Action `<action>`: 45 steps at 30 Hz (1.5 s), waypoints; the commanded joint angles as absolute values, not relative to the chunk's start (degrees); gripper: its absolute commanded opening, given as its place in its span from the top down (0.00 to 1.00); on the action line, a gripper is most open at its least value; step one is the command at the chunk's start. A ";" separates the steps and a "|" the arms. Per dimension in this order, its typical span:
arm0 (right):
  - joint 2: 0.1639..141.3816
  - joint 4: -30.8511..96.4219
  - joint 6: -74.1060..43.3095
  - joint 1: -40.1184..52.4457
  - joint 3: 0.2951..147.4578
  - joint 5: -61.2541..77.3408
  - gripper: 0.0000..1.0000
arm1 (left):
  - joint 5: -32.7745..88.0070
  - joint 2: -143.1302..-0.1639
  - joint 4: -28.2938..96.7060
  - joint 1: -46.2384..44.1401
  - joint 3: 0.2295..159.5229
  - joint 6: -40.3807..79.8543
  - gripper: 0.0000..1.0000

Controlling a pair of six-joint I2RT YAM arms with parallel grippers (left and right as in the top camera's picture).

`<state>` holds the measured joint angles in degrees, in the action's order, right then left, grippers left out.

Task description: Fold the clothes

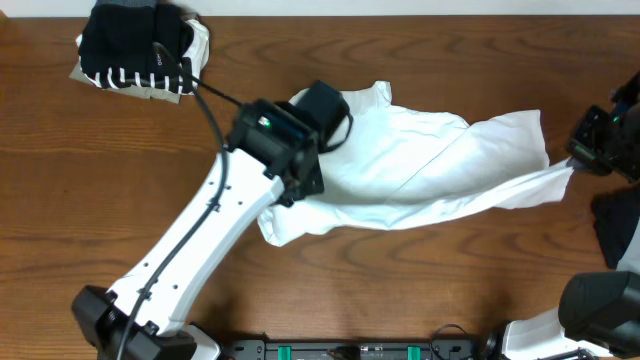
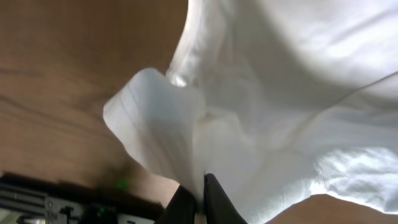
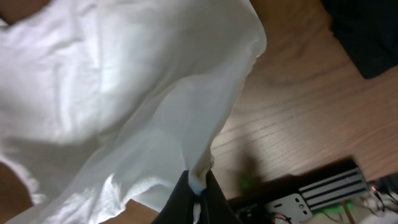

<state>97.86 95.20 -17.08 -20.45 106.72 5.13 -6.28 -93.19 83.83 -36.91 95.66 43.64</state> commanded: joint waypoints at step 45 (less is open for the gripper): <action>96.60 76.86 -28.91 -21.04 81.73 -5.34 0.98 | -16.23 -95.96 63.57 -39.59 80.34 50.96 0.93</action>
<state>97.76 77.95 -27.09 -20.47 83.24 -4.64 -14.20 -94.45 64.23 -40.66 80.58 52.90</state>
